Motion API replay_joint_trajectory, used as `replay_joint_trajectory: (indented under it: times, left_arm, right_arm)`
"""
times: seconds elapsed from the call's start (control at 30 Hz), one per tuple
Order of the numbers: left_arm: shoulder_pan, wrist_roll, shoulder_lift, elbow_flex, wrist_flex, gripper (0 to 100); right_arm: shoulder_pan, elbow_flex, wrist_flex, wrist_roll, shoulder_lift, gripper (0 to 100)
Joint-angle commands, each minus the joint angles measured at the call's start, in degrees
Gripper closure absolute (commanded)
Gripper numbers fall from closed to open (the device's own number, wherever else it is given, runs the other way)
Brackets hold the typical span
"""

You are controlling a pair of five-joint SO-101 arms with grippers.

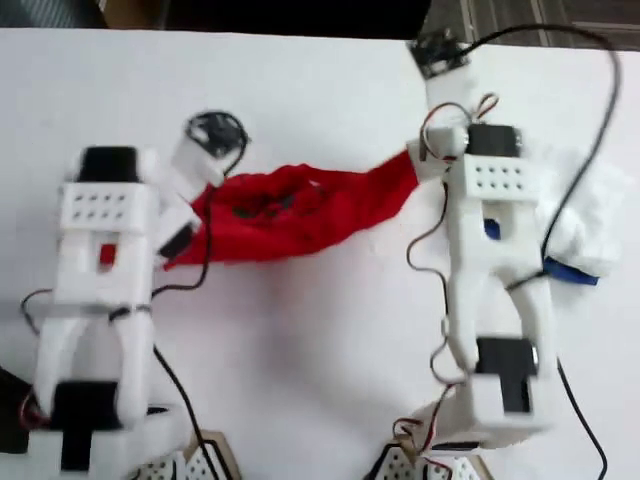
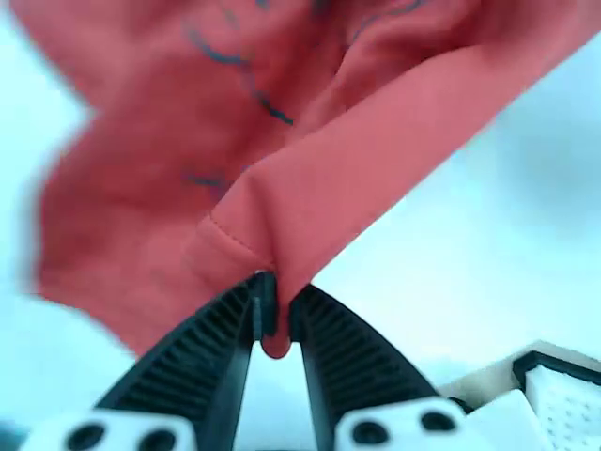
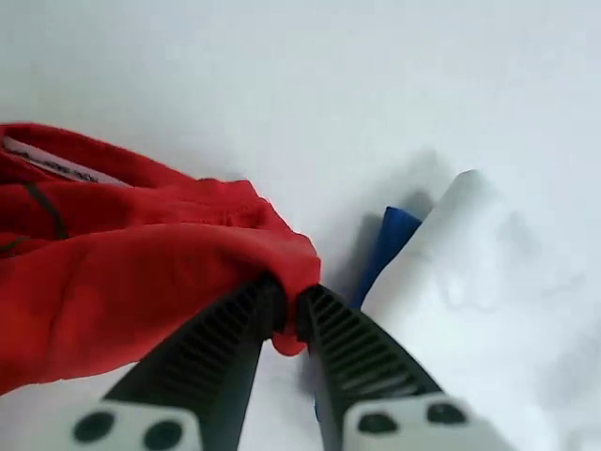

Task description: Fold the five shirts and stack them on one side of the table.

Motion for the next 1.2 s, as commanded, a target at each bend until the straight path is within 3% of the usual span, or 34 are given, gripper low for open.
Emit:
replay_joint_trajectory:
  times: [0.0,0.23,0.47,0.57,0.77,0.97,1.03,1.17]
  left_arm:
    - [-2.5,-0.1,-9.4,-9.4,4.0,97]
    - [-12.8,-0.6,-18.7,-14.4,2.5,97]
    - [-11.2,0.0,-21.4,-14.0,3.3,97]
    - [-8.5,-0.6,-21.1,-7.6,2.5,97]
    - [-5.0,-0.6,-17.6,13.8,-10.2,97]
    - [-6.5,-8.9,-5.0,22.8,-11.1,80]
    - [-9.1,-9.6,-2.5,20.4,-10.6,75]
    - [-14.0,-9.3,-0.6,8.9,-9.8,74]
  right_arm:
    - [-0.3,-2.9,1.7,0.6,-12.6,97.6]
    - [5.1,-3.1,-1.4,0.7,-27.2,97.6]
    - [1.5,-2.8,-1.8,0.7,-32.9,97.6]
    - [-1.2,-0.6,-0.7,0.7,-32.4,97.6]
    - [-2.1,10.3,-2.6,0.7,-30.5,97.6]
    - [0.7,18.7,-3.8,7.1,-30.1,97.6]
    - [2.2,19.9,-3.9,8.6,-30.1,97.6]
    - [4.1,20.3,-4.1,9.6,-30.0,97.6]
